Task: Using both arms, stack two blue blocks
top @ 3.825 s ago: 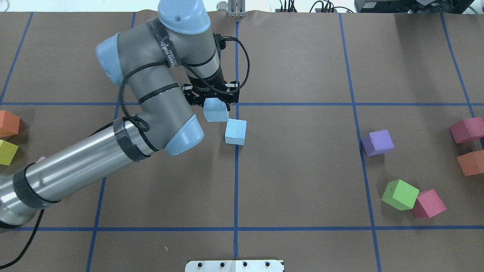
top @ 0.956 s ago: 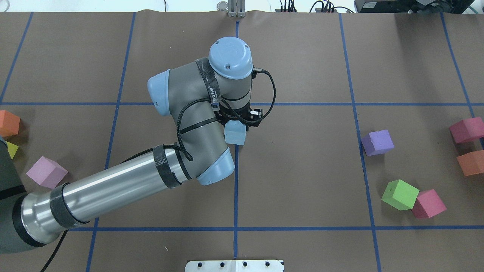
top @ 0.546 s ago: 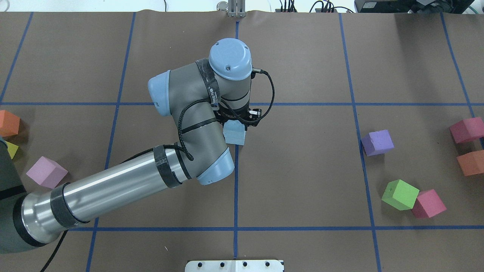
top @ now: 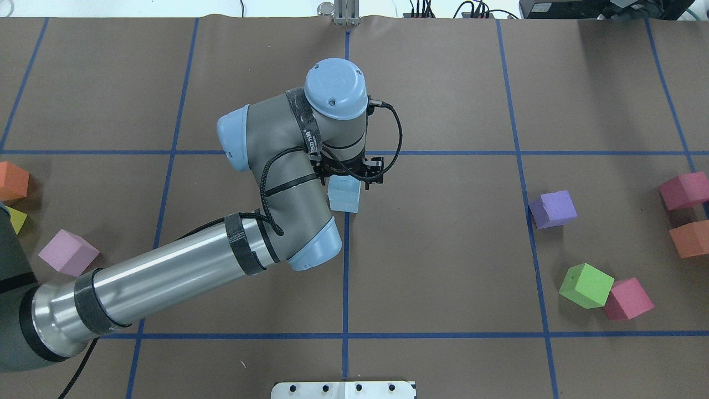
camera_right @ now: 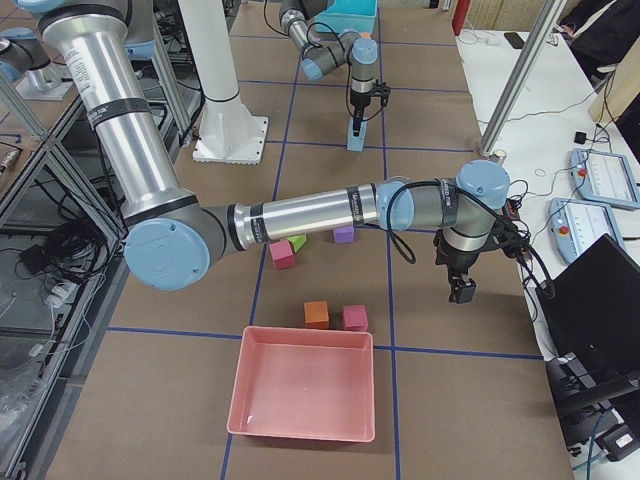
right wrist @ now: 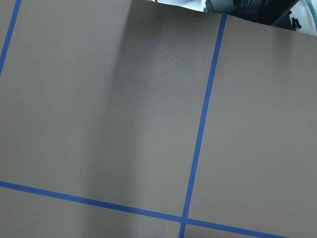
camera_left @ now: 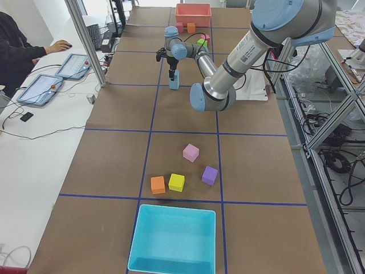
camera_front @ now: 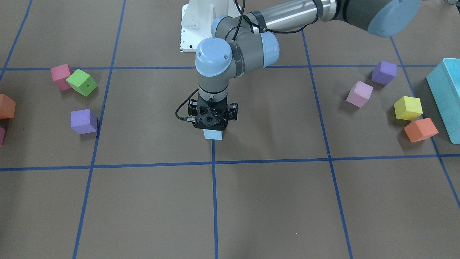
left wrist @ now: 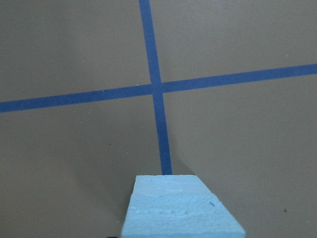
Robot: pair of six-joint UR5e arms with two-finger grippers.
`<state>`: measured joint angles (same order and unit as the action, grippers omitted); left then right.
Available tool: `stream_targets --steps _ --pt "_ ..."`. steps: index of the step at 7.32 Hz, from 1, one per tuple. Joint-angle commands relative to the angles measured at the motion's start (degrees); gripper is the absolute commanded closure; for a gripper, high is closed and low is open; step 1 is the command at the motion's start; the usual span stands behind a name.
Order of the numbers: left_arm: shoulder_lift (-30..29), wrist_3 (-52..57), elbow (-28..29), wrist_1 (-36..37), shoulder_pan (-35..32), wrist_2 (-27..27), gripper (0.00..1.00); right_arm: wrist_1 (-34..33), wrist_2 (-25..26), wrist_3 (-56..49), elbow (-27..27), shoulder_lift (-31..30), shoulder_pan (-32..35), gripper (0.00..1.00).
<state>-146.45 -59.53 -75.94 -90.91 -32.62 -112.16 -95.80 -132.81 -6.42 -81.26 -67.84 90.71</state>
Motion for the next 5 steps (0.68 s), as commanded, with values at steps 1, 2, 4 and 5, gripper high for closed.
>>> stream_targets --steps 1,2,4,5 --pt "0.0 0.1 -0.5 -0.1 -0.1 0.0 0.02 0.0 0.0 0.0 0.0 0.1 0.0 0.0" --pt "-0.1 0.1 -1.8 0.1 -0.3 0.0 0.02 -0.1 -0.1 0.0 0.0 0.3 0.1 0.0" --pt "0.4 0.2 -6.8 0.9 -3.8 -1.7 0.02 0.0 -0.9 0.1 0.0 -0.1 0.1 0.0" --pt "1.3 0.2 -8.5 0.9 -6.4 -5.5 0.02 0.0 -0.9 0.1 0.1 -0.1 0.1 0.0"
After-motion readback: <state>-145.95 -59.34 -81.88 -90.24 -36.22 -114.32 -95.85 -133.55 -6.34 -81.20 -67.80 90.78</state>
